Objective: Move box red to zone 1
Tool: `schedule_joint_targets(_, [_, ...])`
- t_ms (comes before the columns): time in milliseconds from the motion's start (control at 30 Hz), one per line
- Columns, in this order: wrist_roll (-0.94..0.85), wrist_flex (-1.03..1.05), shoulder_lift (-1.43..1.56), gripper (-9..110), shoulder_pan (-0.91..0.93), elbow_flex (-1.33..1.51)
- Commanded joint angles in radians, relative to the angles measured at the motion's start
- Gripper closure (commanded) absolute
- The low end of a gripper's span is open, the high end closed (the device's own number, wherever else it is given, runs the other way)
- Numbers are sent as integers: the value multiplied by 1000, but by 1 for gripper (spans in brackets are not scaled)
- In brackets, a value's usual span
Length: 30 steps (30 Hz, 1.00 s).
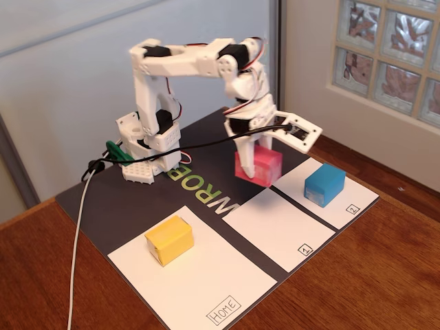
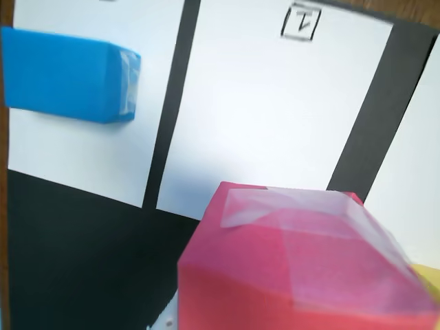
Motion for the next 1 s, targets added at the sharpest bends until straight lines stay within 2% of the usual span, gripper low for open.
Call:
schedule_joint_targets(0, [-14, -98, 51, 102, 6, 77])
schedule_joint_targets(367, [-87, -383, -143, 102, 12, 64])
schedule_joint_targets(967, [-123, -457, -295, 102, -3, 87])
